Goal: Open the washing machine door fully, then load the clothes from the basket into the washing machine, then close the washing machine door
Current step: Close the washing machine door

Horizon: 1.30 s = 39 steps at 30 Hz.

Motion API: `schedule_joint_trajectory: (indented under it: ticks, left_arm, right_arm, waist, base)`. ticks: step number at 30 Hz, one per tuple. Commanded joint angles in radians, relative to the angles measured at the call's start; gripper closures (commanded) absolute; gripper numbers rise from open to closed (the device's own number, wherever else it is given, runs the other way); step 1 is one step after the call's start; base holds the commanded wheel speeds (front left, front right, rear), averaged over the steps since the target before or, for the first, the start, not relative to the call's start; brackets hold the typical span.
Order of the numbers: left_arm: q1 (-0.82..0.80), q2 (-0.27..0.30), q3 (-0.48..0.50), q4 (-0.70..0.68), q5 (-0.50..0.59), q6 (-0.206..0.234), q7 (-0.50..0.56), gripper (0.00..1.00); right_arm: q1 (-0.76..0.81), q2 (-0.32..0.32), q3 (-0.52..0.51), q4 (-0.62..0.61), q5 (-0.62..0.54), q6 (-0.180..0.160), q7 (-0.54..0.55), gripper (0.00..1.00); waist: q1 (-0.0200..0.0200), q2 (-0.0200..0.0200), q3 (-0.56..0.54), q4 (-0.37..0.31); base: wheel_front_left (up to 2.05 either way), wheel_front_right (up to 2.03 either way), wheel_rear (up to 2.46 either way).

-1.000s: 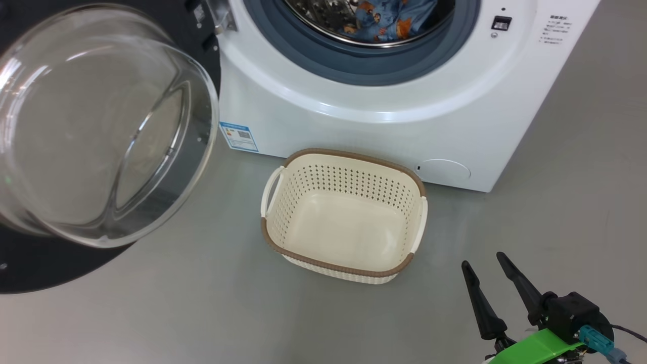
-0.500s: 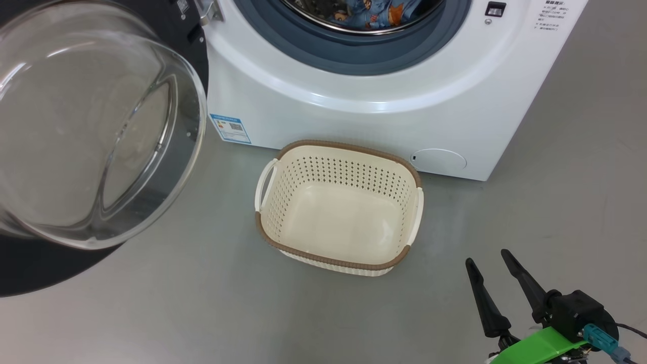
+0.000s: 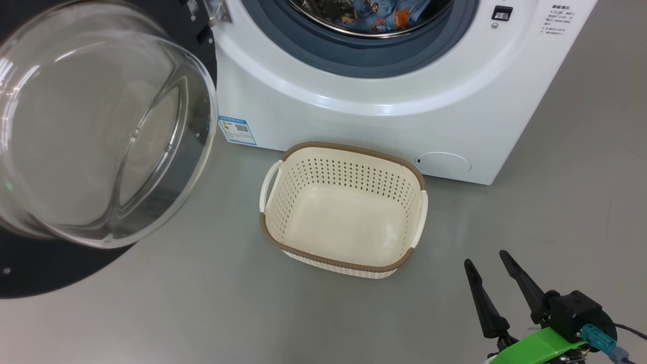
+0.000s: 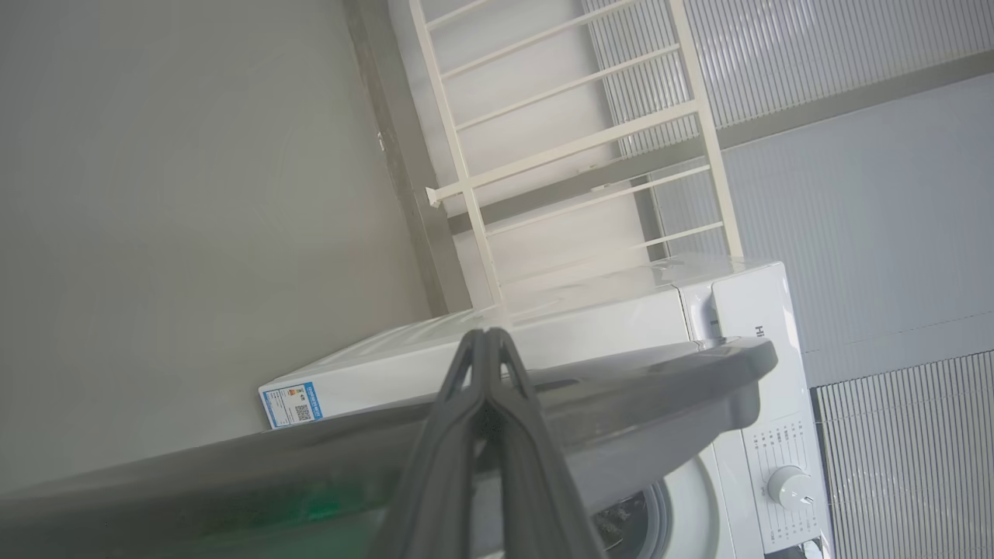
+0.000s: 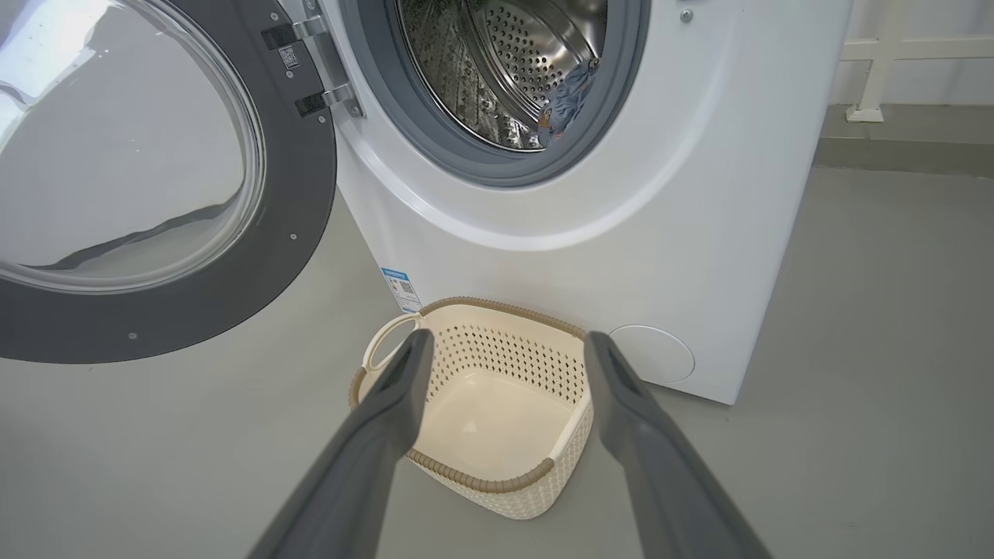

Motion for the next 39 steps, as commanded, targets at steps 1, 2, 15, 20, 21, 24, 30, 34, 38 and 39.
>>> schedule_joint_trajectory:
  ticks: [1,2,15,20,21,24,30,34,38,39]
  left_arm:
    - [0.016,0.051,-0.002,-0.036,-0.012,-0.007,0.036,1.0]
    - [0.021,0.049,-0.007,-0.044,-0.017,-0.007,0.053,1.0]
    - [0.075,0.027,-0.044,-0.163,-0.079,-0.001,0.215,1.0]
    - [0.103,-0.003,-0.063,-0.255,-0.138,0.024,0.311,1.0]
    - [0.107,-0.013,-0.067,-0.274,-0.152,0.031,0.325,1.0]
    - [0.123,-0.036,-0.082,-0.326,-0.17,0.047,0.356,1.0]
    - [0.135,-0.079,-0.106,-0.401,-0.2,0.071,0.388,1.0]
    - [0.138,-0.117,-0.118,-0.458,-0.233,0.087,0.407,1.0]
    - [0.149,-0.151,-0.147,-0.518,-0.251,0.106,0.432,1.0]
    - [0.149,-0.161,-0.154,-0.532,-0.256,0.112,0.436,1.0]
  right_arm:
    - [-0.031,-0.001,0.024,-0.02,-0.004,0.003,-0.005,0.0]
    - [-0.031,-0.001,0.021,-0.02,-0.003,0.003,-0.005,0.0]
    - [-0.031,0.012,0.002,-0.018,-0.002,0.003,-0.005,0.0]
    - [-0.026,0.022,0.0,-0.013,0.005,0.003,-0.005,0.0]
    - [-0.025,0.024,0.0,-0.011,0.006,0.003,-0.005,0.0]
    - [-0.028,0.028,0.007,-0.006,0.009,0.003,-0.005,0.0]
    - [-0.031,0.034,0.02,0.004,0.014,0.003,-0.005,0.0]
    - [-0.023,0.039,0.025,0.007,0.02,0.003,-0.005,0.0]
    - [-0.017,0.043,0.026,0.007,0.022,0.003,-0.005,0.0]
    - [-0.017,0.044,0.027,0.007,0.022,0.003,-0.005,0.0]
  waist:
    - [0.0,0.0,0.0,0.0]
    - [0.0,0.0,0.0,0.001]
    - [0.0,0.0,-0.012,0.008]
    - [0.0,0.0,-0.023,0.019]
    - [0.0,0.0,-0.026,0.021]
    - [0.0,0.0,-0.033,0.023]
    - [0.0,0.0,-0.048,0.015]
    - [0.0,0.0,-0.059,0.001]
    - [0.0,0.0,-0.063,-0.017]
    - [0.0,0.0,-0.063,-0.022]
  base:
    - [0.0,0.0,0.0]
    - [0.0,0.0,0.0]
    - [0.0,0.0,0.0]
    - [0.0,0.0,0.0]
    - [0.0,0.0,0.0]
    - [0.0,0.0,0.0]
    - [0.0,0.0,0.0]
    - [0.0,0.0,0.0]
    - [0.0,0.0,0.0]
    - [0.0,0.0,0.0]
